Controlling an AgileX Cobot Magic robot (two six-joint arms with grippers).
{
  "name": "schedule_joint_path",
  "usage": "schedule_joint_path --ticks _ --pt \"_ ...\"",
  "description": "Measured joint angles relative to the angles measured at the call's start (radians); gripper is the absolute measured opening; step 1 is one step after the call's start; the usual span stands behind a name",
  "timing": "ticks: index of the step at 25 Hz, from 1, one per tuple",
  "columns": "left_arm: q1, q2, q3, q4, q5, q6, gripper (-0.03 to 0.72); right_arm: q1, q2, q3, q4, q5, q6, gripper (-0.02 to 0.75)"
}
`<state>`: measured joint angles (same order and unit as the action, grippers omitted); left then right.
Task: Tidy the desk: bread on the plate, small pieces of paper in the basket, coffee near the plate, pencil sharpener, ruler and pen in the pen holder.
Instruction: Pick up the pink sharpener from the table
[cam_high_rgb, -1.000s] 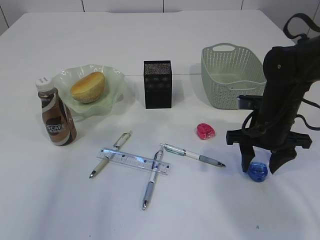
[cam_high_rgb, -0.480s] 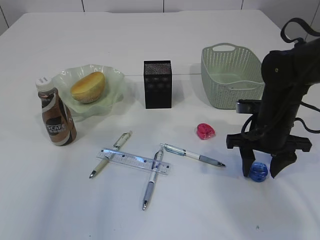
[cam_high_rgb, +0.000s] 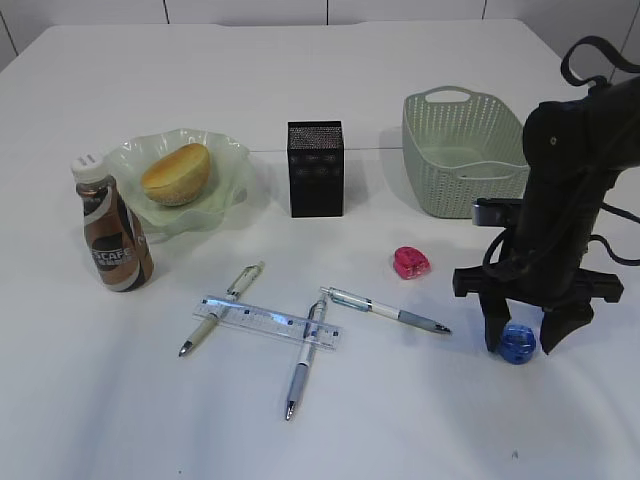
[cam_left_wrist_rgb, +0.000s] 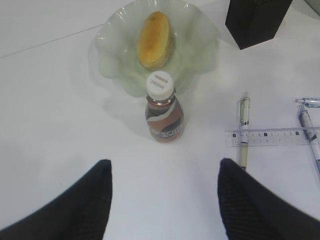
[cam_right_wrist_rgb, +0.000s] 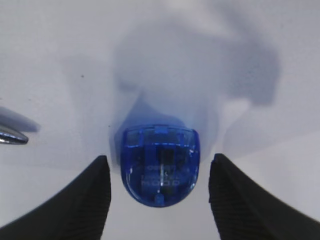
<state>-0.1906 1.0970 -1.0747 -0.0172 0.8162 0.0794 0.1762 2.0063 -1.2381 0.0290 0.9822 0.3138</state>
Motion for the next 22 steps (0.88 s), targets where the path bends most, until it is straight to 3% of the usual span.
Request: schedule_joint_path --ticks 22 --pt "0.000 0.000 0.000 0.000 0.000 0.000 0.466 0.000 0.000 0.000 0.000 -0.027 0.002 0.486"
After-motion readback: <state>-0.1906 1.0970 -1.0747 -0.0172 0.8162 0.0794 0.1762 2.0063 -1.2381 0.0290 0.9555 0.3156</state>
